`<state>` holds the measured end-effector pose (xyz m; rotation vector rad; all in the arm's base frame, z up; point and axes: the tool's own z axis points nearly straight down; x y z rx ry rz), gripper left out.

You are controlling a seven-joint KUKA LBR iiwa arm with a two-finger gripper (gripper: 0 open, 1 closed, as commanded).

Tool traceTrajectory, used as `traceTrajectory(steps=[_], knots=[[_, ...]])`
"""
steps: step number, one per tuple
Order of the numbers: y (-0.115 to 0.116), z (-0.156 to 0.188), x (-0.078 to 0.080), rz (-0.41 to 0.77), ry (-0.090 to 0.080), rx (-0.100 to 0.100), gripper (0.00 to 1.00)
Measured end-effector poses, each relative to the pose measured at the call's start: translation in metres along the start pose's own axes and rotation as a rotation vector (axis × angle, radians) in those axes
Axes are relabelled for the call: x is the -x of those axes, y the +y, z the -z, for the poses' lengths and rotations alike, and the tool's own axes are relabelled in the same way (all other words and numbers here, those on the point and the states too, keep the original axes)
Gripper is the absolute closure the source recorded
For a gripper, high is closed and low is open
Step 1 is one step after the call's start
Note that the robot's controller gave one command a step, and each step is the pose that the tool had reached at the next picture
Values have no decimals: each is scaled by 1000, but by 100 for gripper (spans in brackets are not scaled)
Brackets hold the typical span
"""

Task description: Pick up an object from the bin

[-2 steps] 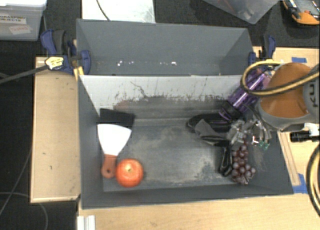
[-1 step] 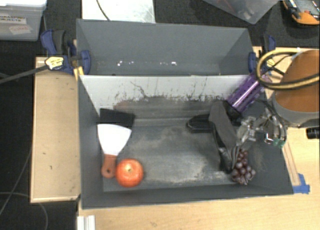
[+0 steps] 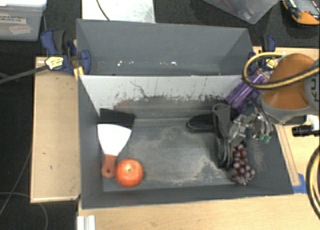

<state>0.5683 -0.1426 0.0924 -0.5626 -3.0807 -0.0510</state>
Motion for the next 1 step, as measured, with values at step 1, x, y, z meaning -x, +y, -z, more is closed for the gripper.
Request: traceTrajectory(steps=[1], knots=[[-3,89,-38,-2,-10,0,100]])
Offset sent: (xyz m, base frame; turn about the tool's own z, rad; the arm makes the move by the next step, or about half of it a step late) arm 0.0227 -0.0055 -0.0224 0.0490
